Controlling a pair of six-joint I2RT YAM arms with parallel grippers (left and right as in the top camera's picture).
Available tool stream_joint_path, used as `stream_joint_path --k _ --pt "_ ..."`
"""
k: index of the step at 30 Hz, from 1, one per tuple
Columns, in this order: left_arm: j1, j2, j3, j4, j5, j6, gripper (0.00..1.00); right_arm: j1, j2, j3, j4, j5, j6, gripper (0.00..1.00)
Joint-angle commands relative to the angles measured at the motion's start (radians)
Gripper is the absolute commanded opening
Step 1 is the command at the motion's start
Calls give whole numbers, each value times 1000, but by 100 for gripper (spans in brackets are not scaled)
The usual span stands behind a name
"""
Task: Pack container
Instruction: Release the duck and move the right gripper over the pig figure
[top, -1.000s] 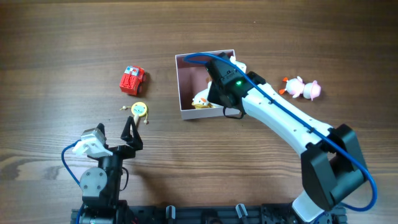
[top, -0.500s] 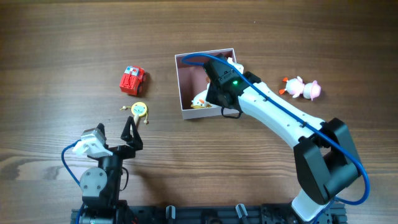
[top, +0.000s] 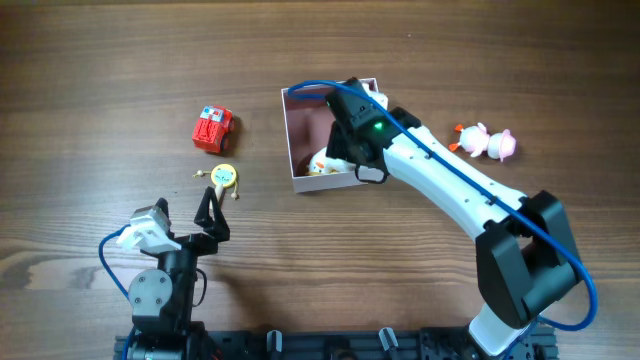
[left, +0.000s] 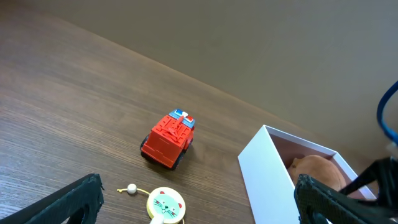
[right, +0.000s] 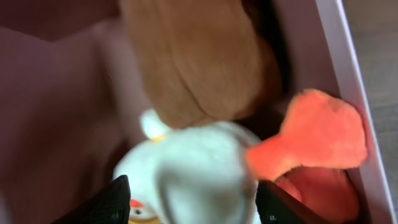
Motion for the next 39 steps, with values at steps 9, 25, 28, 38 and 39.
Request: stream_joint_path --k 9,25,28,38,39 --pt "8 -3 -5 5 -6 19 100 -41 -7 288 -206 198 -172 76" --pt "8 -3 -5 5 -6 19 100 -476 -58 267 -322 190 -371 98" --pt "8 -3 -5 5 -6 19 100 -542 -54 240 -310 157 -436 99" --pt "8 -3 -5 5 -6 19 100 -680 -49 -19 -108 108 -553 100" --pt "8 -3 -5 5 -6 19 100 -686 -49 -39 -90 108 -555 100"
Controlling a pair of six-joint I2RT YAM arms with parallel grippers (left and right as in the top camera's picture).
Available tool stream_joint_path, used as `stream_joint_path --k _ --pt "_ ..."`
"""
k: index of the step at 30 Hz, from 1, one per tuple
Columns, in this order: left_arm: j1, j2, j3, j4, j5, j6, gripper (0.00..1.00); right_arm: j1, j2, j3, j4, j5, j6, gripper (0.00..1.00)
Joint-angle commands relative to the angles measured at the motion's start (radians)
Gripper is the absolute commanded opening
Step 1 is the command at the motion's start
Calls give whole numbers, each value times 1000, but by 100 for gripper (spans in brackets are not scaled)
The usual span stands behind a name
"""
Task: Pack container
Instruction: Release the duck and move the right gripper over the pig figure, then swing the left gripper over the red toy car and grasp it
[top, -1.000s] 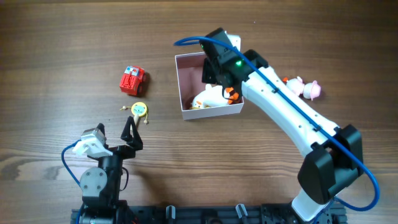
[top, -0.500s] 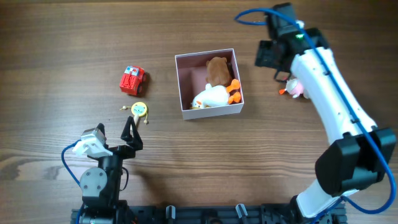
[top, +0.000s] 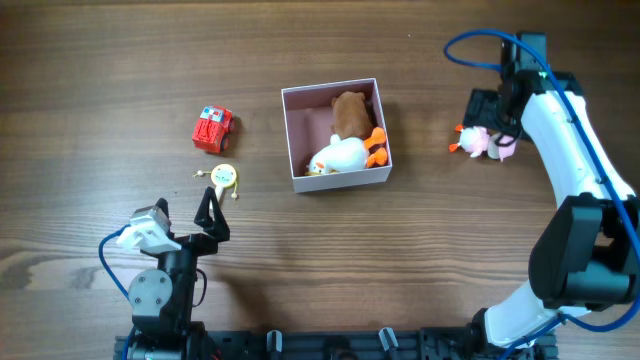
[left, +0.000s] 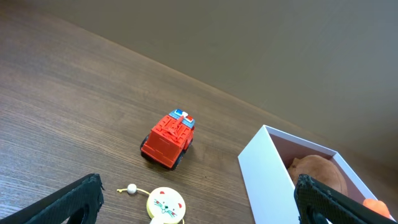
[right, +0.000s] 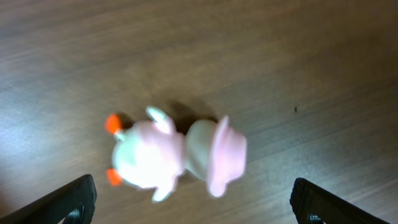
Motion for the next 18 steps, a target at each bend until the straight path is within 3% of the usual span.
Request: stream_joint_path --k 1,5,18 --pt "8 -3 -5 5 -6 19 100 -32 -19 -80 59 -16 -35 100" --pt "8 -3 -5 5 -5 19 100 -33 -18 -140 122 -50 -102 99" --pt "8 -3 -5 5 -6 19 100 -33 -18 -145 135 -65 -100 99"
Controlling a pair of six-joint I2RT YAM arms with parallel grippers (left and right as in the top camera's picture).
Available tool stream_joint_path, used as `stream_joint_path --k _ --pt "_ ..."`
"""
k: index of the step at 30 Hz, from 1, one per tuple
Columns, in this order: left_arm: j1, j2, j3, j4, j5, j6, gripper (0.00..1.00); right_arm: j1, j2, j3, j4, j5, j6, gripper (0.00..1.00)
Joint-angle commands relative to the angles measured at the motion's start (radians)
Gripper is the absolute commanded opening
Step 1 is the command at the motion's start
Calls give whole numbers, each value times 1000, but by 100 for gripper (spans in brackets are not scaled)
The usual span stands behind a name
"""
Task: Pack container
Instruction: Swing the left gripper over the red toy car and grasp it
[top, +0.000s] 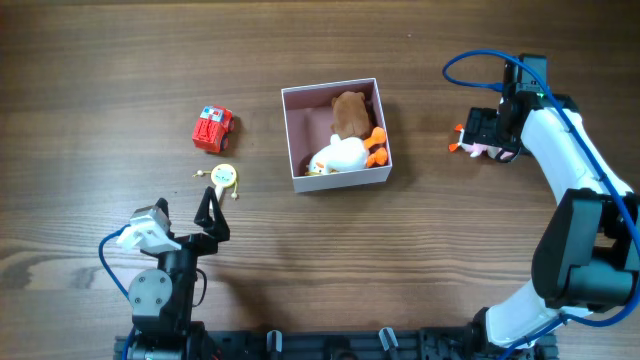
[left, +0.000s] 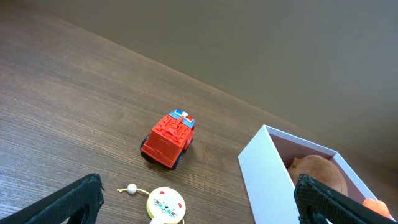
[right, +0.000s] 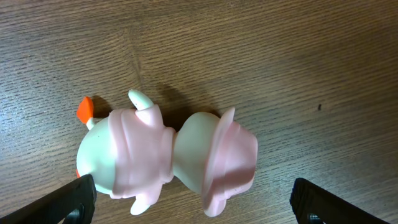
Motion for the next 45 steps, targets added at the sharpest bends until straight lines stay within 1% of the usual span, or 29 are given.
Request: stream_joint_path --k 1,11,15,16,18,19,21,23,25,27,30,31,32,33,34,37,38,40,42,43,45 --pt "8 -3 -5 5 -6 19 100 1 -18 -8 4 -17 -9 100" --pt "8 -3 -5 5 -6 19 100 1 -18 -8 4 -17 -9 100" --pt "8 -3 -5 0 44 -26 100 1 -18 -8 4 -17 -10 99" --pt "8 -3 -5 27 26 -23 100 1 -18 -8 4 -17 -9 100" --pt "8 -3 -5 105 93 -23 100 1 -18 -8 4 -17 -9 100" --pt "8 -3 -2 120 133 -22 100 1 -18 -8 4 -17 -10 100" --pt "7 -2 18 105 170 -22 99 1 -18 -8 4 -17 -10 100" --pt "7 15 56 72 170 -9 100 1 -18 -8 4 -17 -10 99" --pt "7 67 132 37 159 23 99 1 -18 -8 4 -17 -9 99" --pt "7 164 239 -8 121 33 100 1 -18 -8 4 -17 -9 99" --pt "7 384 425 -121 62 43 100 1 -18 -8 4 -17 -9 100" --pt "7 477 493 -166 52 56 100 1 -18 -8 4 -17 -10 99" --pt "7 590 575 -214 53 96 99 1 -18 -8 4 -17 -9 99" --pt "7 726 673 -275 53 126 99 1 -18 -8 4 -17 -9 100" --pt "8 905 810 -359 52 171 99 1 -18 -8 4 -17 -10 100" --pt "8 1138 1007 -485 52 201 100 1 -18 -8 4 -17 -10 99" --pt "8 1235 1092 -534 51 200 100 1 -18 -8 4 -17 -10 99" --pt "8 1372 1218 -592 56 199 100 1 -18 -8 4 -17 -10 100" --pt "8 1493 1327 -620 56 200 100 1 -18 -8 4 -17 -9 100" --pt "8 1538 1360 -607 57 199 100 1 -18 -8 4 -17 -9 100" --pt "8 1592 1366 -546 52 201 100 1 -18 -8 4 -17 -10 100"
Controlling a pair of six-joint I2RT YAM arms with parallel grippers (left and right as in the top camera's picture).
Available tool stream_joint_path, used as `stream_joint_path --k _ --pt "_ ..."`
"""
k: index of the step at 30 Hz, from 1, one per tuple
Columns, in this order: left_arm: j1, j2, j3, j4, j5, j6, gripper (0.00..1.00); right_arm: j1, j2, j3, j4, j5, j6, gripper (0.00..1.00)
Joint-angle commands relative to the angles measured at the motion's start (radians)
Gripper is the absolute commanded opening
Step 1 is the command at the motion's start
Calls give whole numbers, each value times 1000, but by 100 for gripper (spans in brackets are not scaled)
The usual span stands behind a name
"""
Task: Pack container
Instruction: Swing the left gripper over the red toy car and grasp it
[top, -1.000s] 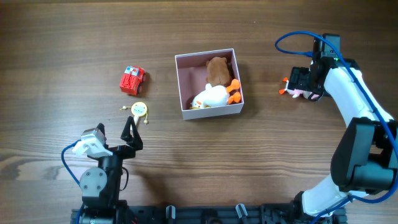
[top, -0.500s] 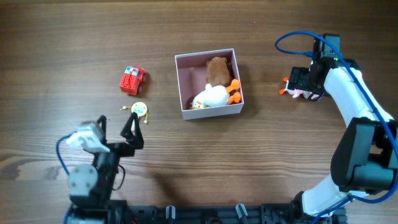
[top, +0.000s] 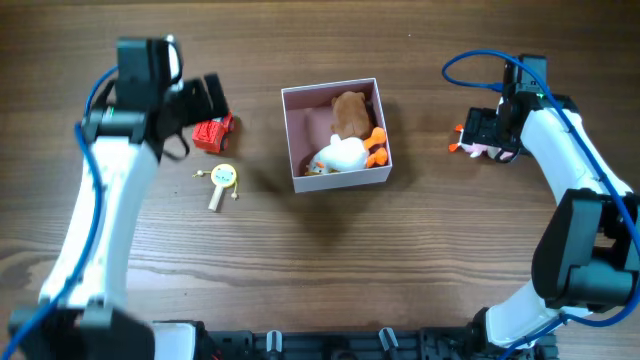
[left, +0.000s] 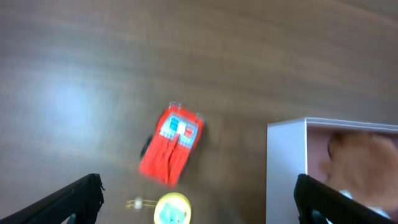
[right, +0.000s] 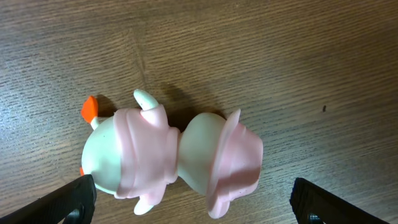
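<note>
The white box with a pink inside holds a brown plush and a white duck with orange feet. Left of it lie a red toy truck and a yellow cat-face rattle. My left gripper hangs open over the truck, which sits between and ahead of its fingers. At the far right my right gripper is open low over a pink-and-white duck toy, which lies on its side on the table and is mostly hidden in the overhead view.
The wooden table carries nothing else. The rattle lies just near-side of the truck, and the box wall stands right of both. The blue cable of the right arm loops above the duck.
My left arm has left its place at the near table edge and now reaches over the red truck, gripper open. The right gripper stays open over the pink duck, barely shifted.
My right gripper was first inside the box, open over the white duck and brown plush. Then it was over the pink duck at the far right, then lower and close to it, where it remains. The left arm stayed parked until now.
</note>
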Motion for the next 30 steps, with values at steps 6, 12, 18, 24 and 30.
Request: stream_joint_path --k 6,12,18,24,30 --pt "5 121 39 52 -73 50 100 1 -18 -5 0 -6 -5 99" --pt "3 220 38 34 -74 166 100 1 -18 -5 2 -6 -5 100" --pt "3 341 38 32 -74 229 99 1 -18 -5 2 -6 -5 100" --pt "3 407 38 40 -74 372 100 1 -18 -5 2 -6 -5 100" --pt "3 446 38 52 -66 393 99 1 -18 -5 2 -6 -5 100"
